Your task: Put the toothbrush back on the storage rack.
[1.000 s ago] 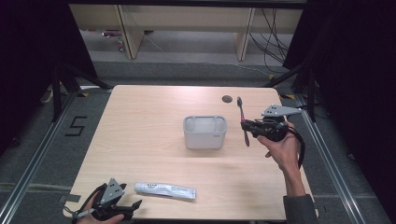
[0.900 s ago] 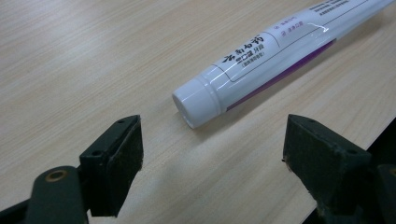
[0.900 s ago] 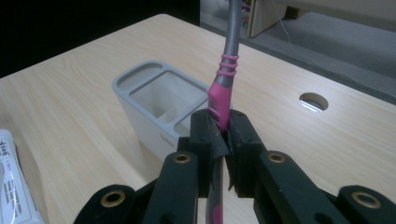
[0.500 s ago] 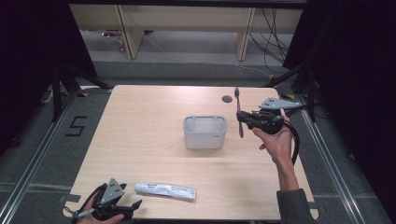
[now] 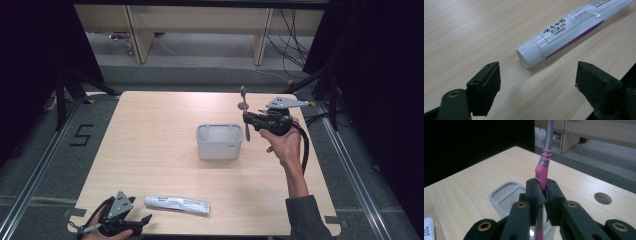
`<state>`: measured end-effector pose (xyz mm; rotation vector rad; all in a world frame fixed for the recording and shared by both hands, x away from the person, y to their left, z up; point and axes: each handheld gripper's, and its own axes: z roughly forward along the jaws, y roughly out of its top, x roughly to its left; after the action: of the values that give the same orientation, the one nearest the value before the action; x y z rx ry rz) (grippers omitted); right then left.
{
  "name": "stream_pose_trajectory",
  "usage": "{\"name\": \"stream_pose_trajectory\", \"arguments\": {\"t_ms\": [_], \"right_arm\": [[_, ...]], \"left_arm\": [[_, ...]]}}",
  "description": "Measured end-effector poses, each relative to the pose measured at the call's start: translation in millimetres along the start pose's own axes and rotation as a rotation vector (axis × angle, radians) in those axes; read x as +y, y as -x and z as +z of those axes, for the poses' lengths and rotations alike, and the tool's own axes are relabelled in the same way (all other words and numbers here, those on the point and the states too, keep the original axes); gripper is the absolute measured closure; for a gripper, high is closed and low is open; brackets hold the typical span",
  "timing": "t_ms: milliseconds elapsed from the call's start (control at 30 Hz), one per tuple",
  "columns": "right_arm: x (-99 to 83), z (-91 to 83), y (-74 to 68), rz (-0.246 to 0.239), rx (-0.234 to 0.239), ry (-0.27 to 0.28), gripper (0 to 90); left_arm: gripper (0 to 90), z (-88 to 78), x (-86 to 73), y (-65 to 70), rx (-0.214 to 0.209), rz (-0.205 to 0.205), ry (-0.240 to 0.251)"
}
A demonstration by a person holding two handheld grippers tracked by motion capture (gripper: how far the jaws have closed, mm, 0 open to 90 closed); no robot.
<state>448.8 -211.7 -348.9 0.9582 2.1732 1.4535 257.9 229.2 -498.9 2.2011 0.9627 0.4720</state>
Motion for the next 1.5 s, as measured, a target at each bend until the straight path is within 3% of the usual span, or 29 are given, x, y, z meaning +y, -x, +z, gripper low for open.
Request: {"name": "stream_pose_trajectory", "arguments": {"t_ms": [33, 67, 133, 167, 200, 233, 333, 367, 400, 433, 467, 500, 533, 567, 667, 700, 800, 1100, 1267, 1333, 1467, 1500], "right_arm": [[1.0, 1.2, -0.9, 0.000, -0.008, -0.006, 81.9], [2.7, 4.9, -2.3, 0.008, 0.012, -0.009, 81.9], [4.9, 6.9, -3.1, 0.005, 0.003, -0.018, 81.9], [5.7, 8.8, -2.6, -0.004, 0.003, -0.018, 81.9], [6.4, 10.5, -2.7, -0.002, 0.002, -0.020, 81.9], [7.0, 12.4, -3.1, 0.008, 0.015, -0.022, 81.9], [8.7, 16.7, -3.0, 0.008, 0.010, -0.031, 81.9], [9.1, 18.0, -2.1, -0.001, 0.010, -0.036, 81.9], [9.1, 20.4, -2.9, 0.020, 0.023, -0.039, 81.9], [9.4, 21.0, -3.7, 0.030, 0.015, -0.051, 81.9], [9.3, 23.4, -1.4, 0.004, 0.012, -0.042, 81.9], [9.7, 24.0, -1.5, 0.015, 0.007, -0.044, 81.9], [9.4, 25.8, -1.3, 0.027, 0.010, -0.049, 81.9], [9.7, 27.4, -0.5, 0.018, 0.013, -0.047, 81.9], [10.7, 31.0, 0.1, 0.027, 0.012, -0.047, 81.9], [11.2, 31.8, 0.3, 0.026, 0.006, -0.052, 81.9], [10.7, 36.8, 1.2, 0.034, 0.002, -0.050, 81.9], [2.2, 50.2, 5.4, 0.061, -0.004, -0.067, 81.9], [-3.1, 55.7, 8.7, 0.049, -0.014, -0.075, 81.9], [-6.5, 57.4, 10.1, 0.072, -0.012, -0.079, 81.9], [-13.2, 60.1, 12.8, 0.072, -0.024, -0.086, 81.8], [-15.2, 61.3, 11.8, 0.096, -0.017, -0.087, 81.8]], "left_arm": [[19.8, 1.9, -0.3, 2.4, -0.003, -0.035, 0.029], [19.7, 0.5, -0.3, 0.7, 0.000, -0.010, 0.007], [19.8, 2.3, -0.4, 2.6, -0.004, -0.040, 0.038], [19.8, 1.7, -0.1, 2.6, -0.004, -0.041, 0.031], [19.8, 2.3, -0.4, 2.6, -0.005, -0.040, 0.037], [19.8, 0.7, -0.2, 1.0, -0.002, -0.012, 0.011], [19.8, 0.7, -0.1, 1.1, -0.003, -0.015, 0.013], [19.8, 2.3, -0.4, 2.6, -0.006, -0.040, 0.038], [19.8, 0.2, -0.1, 0.2, -0.002, -0.002, 0.003], [19.8, 0.2, -0.2, 0.5, -0.001, -0.004, 0.004], [19.8, 0.2, 0.0, 0.2, -0.001, -0.002, 0.004], [19.8, 1.9, -0.3, 2.3, -0.006, -0.035, 0.034], [19.8, 2.2, -0.4, 2.6, -0.006, -0.040, 0.039], [19.8, 0.8, -0.3, 0.9, -0.007, -0.015, 0.017], [19.8, 1.0, -0.3, 1.3, -0.007, -0.020, 0.021], [19.8, 2.3, -0.4, 2.7, -0.007, -0.041, 0.039], [19.8, 1.1, -0.5, 1.6, -0.007, -0.022, 0.024], [19.8, 0.7, -0.5, 1.3, -0.005, -0.018, 0.024], [19.8, 0.5, -0.3, 1.3, -0.005, -0.018, 0.024], [19.8, 1.1, -0.5, 1.7, 0.001, -0.022, 0.027], [19.8, 1.2, -0.6, 1.6, -0.002, -0.019, 0.024], [19.8, 0.8, -0.5, 1.0, 0.001, -0.009, 0.017]]}}
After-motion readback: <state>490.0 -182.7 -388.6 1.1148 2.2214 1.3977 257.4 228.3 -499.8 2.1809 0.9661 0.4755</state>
